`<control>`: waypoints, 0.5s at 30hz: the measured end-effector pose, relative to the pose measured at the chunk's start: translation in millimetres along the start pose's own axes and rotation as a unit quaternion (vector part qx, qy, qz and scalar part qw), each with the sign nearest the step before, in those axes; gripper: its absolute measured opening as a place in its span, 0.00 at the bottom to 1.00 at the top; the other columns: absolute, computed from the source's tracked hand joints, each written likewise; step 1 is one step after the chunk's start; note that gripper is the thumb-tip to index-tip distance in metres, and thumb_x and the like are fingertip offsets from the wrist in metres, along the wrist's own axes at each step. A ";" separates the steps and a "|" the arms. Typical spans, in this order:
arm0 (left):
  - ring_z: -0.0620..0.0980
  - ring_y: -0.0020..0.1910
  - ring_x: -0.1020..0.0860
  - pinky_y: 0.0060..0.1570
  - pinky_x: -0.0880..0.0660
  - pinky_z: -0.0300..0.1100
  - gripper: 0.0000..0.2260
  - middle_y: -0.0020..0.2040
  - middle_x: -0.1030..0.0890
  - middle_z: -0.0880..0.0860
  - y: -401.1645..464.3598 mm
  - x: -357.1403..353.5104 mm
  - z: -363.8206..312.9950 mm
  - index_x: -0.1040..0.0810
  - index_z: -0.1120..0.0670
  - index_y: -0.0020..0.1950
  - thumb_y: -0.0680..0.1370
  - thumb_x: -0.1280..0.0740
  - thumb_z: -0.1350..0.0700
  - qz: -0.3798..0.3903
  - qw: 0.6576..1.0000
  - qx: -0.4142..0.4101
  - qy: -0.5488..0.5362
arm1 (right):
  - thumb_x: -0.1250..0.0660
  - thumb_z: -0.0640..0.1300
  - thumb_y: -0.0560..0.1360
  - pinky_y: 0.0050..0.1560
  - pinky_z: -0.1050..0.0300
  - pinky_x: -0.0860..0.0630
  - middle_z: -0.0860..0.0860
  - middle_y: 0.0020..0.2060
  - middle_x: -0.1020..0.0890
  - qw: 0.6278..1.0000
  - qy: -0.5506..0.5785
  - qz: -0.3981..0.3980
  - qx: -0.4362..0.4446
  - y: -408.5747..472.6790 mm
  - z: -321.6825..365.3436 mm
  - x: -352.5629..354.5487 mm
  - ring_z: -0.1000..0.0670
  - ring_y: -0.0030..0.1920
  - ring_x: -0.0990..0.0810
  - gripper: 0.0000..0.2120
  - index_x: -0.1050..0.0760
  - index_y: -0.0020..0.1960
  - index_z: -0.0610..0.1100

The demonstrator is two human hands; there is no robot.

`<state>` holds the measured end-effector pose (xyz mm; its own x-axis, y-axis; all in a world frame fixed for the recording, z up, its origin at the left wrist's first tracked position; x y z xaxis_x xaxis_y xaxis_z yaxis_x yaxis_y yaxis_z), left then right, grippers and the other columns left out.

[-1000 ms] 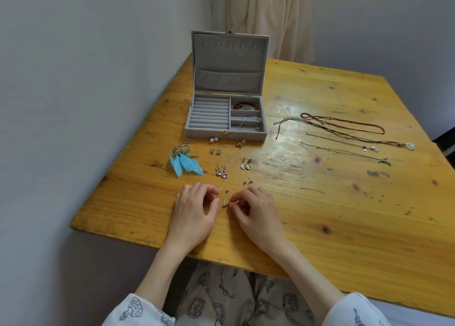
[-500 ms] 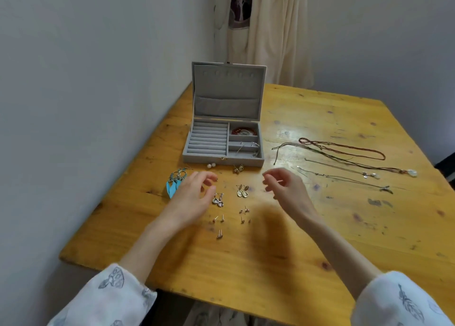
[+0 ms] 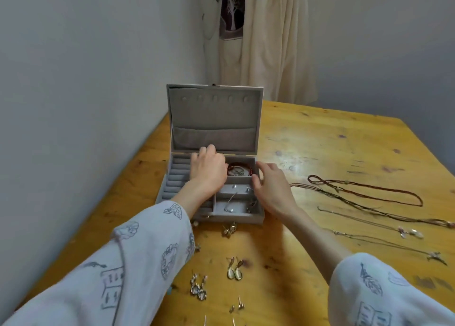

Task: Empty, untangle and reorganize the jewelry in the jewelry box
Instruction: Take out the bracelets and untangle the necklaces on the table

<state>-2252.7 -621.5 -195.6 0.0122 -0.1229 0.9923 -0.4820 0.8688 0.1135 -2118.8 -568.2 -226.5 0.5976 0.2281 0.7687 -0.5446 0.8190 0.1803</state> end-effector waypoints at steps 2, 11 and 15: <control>0.56 0.61 0.33 0.57 0.37 0.50 0.15 0.60 0.28 0.56 10.8 -3.8 -3.5 0.23 0.54 0.58 0.78 0.40 0.48 -0.015 0.999 0.011 0.043 | 0.42 0.42 0.77 0.58 0.53 0.33 0.43 0.59 0.26 1.000 0.003 -0.004 0.016 -0.7 -5.6 -6.6 0.45 0.59 0.30 0.17 0.33 0.65 0.41; 0.57 0.62 0.37 0.59 0.40 0.50 0.10 0.60 0.30 0.56 21.0 -2.9 -8.9 0.20 0.48 0.53 0.74 0.33 0.49 0.067 0.995 0.045 -0.050 | 0.44 0.44 0.78 0.60 0.50 0.35 0.44 0.59 0.24 1.000 -0.011 -0.009 0.014 6.9 -8.8 -3.2 0.44 0.60 0.32 0.16 0.30 0.64 0.42; 0.58 0.63 0.37 0.58 0.39 0.50 0.10 0.61 0.31 0.56 21.8 5.5 -8.9 0.21 0.48 0.55 0.75 0.35 0.49 0.129 0.991 0.019 -0.008 | 0.45 0.43 0.78 0.62 0.49 0.34 0.44 0.60 0.25 1.000 -0.005 0.007 0.004 17.4 -6.8 7.7 0.44 0.61 0.32 0.15 0.29 0.64 0.44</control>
<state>-2255.3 -599.0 -187.2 -0.1303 0.0926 0.9871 -0.5003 0.8534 -0.1461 -2119.7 -548.6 -221.7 0.5839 0.2339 0.7774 -0.5576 0.8116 0.1746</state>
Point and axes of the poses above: each hand's wrist, its own y-axis towards the middle knuckle, its own x-axis out of the back of the hand, z = x × y, the point moved 1 cm from there along y, towards the middle knuckle
